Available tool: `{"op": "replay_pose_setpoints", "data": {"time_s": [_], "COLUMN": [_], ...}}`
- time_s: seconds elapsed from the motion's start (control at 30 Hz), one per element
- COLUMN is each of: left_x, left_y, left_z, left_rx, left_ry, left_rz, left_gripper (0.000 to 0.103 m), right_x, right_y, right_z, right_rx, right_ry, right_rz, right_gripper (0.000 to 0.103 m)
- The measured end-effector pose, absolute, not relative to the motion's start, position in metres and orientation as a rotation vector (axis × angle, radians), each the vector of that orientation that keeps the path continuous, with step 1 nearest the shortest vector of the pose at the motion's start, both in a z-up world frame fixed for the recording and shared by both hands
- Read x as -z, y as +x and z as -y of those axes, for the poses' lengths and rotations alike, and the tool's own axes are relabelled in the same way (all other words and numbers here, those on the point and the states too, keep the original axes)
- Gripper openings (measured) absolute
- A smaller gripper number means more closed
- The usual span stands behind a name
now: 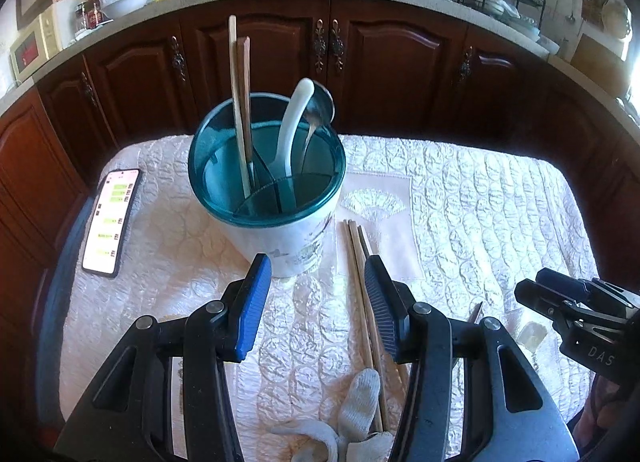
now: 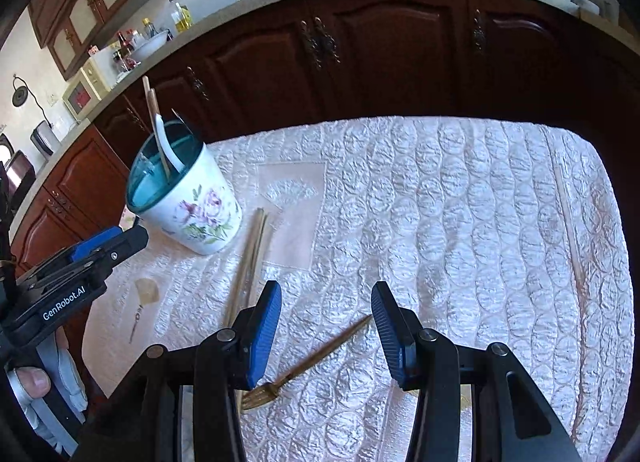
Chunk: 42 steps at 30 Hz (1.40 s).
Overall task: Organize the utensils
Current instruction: 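Lower both open tools toward the wooden chopsticks lying beside the holder, then grasp a wooden chopstick with the left tool while the right tool grasps another chopstick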
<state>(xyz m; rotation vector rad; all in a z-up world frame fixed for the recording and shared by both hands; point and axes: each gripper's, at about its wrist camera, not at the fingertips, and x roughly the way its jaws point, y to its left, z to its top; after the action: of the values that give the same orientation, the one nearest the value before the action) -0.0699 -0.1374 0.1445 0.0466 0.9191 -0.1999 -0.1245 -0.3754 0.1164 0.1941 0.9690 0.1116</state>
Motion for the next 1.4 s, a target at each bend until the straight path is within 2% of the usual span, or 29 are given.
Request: {"op": "replay_pose_setpoints", "data": {"time_s": [0.53, 0.6, 0.77, 0.83, 1.07, 1.27, 1.4], "left_x": [-0.099, -0.092, -0.070, -0.060, -0.044, -0.042, -0.043], "left_y": [-0.054, -0.053, -0.048, -0.045, -0.038, -0.032, -0.038], "left_z": [0.135, 0.138, 0.150, 0.154, 0.164, 0.152, 0.145], "left_rx": [0.331, 0.347, 0.357, 0.363, 0.410, 0.364, 0.378], "left_ry": [-0.033, -0.028, 0.010, 0.012, -0.024, -0.024, 0.000], "left_rz": [-1.079, -1.100, -1.154, -1.184, -1.241, -1.240, -1.235], "left_gripper": [0.048, 0.045, 0.029, 0.026, 0.021, 0.010, 0.008], "right_x": [-0.067, -0.062, -0.057, -0.057, -0.051, -0.048, -0.047], "right_y": [-0.118, -0.116, -0.110, -0.108, -0.097, -0.084, -0.068], "right_z": [0.387, 0.385, 0.371, 0.364, 0.354, 0.343, 0.331], "right_rx": [-0.101, -0.100, -0.152, -0.158, -0.177, -0.188, -0.252], "right_ry": [0.273, 0.279, 0.262, 0.242, 0.255, 0.258, 0.262], "right_rz": [-1.077, -1.088, -1.101, -1.098, -1.115, -1.115, -1.111], "right_gripper": [0.045, 0.045, 0.045, 0.045, 0.045, 0.045, 0.044]}}
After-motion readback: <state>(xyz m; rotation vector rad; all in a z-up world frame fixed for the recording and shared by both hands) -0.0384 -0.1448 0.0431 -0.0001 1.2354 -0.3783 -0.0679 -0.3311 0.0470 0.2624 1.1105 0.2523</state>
